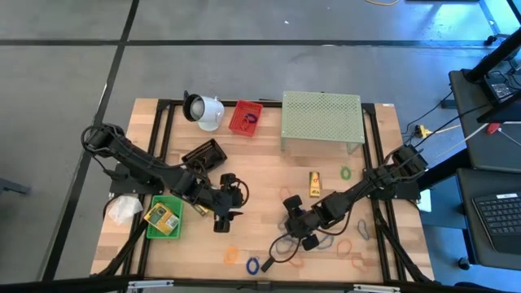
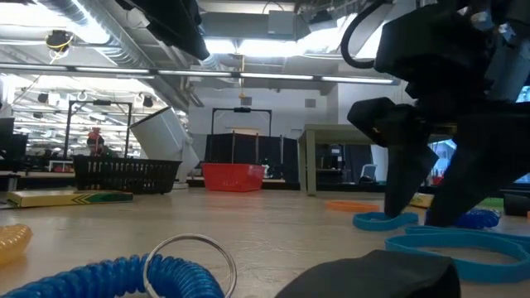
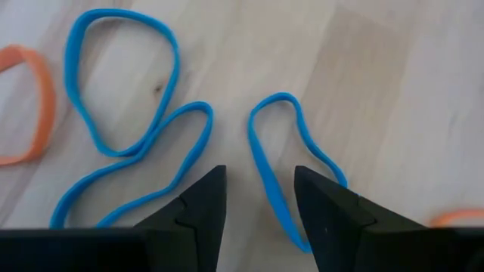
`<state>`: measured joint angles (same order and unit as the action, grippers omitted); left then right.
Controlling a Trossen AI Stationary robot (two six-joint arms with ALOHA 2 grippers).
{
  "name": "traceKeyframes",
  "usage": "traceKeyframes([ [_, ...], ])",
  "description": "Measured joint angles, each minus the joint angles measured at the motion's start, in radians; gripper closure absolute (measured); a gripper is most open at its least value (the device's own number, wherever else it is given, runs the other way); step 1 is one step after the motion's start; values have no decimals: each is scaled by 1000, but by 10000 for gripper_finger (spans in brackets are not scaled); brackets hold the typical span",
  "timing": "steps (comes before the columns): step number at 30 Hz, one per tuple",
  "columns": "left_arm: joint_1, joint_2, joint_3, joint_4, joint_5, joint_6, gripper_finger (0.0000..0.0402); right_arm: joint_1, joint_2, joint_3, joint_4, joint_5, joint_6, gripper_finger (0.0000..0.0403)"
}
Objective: Pick & Place Office Desk Supplies
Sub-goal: Put the blue rubber band into the black bin
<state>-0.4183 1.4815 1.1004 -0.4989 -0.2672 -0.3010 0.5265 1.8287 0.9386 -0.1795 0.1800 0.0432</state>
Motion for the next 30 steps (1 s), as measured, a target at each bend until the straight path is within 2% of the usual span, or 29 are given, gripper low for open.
traceKeyframes([
  [4,0,0,0,3,0,0,209,-1,1,0,-1,12,39,251],
  [7,0,0,0,3,0,0,209,-2,1,0,-1,14,47,271],
  [17,0,0,0,3,0,0,210,-4,2,0,-4,19,80,393],
  [27,0,0,0,3,-1,0,211,-5,-11,3,-5,18,101,399],
  [30,2,0,-1,13,-32,0,212,-5,-31,39,-16,17,105,400],
])
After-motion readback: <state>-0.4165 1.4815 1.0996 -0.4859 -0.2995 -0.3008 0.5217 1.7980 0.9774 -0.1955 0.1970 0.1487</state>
